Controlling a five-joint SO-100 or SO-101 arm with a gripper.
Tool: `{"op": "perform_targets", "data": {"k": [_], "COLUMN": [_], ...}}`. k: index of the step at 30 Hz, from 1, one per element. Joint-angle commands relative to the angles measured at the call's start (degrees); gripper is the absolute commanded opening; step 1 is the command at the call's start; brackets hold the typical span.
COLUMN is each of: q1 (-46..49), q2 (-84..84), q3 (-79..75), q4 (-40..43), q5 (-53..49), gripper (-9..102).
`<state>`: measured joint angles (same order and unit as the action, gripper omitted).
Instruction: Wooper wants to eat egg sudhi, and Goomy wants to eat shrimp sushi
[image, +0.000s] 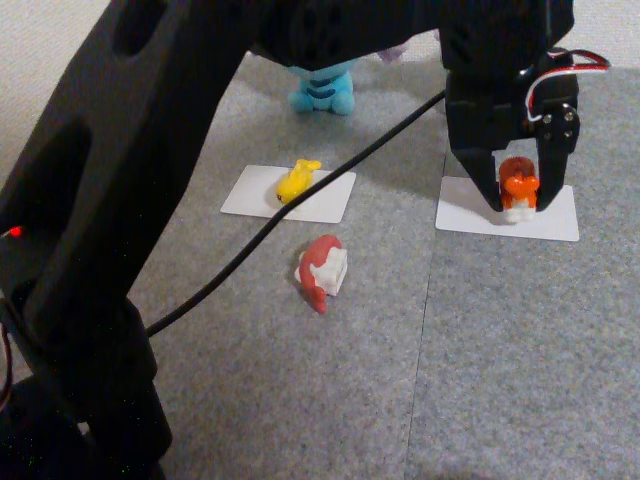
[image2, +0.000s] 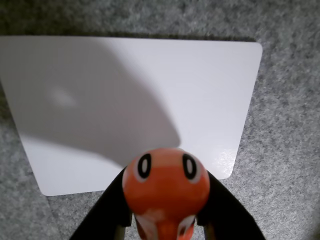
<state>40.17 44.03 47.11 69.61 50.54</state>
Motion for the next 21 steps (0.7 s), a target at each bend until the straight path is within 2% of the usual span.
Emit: {"op": "perform_targets", "data": {"k": [1, 7, 16, 21], "q1": [0.35, 0.18, -0.62, -2.64], "q2": [1.14, 1.58, 3.34, 12.39], "q3": [-2.99, -2.99, -2.99, -2.99], "q4": [-1.14, -0.44, 0.09, 8.35], "q5": [-0.26, 0.53, 0.79, 2.11], "gripper": [10, 21, 26, 27]}}
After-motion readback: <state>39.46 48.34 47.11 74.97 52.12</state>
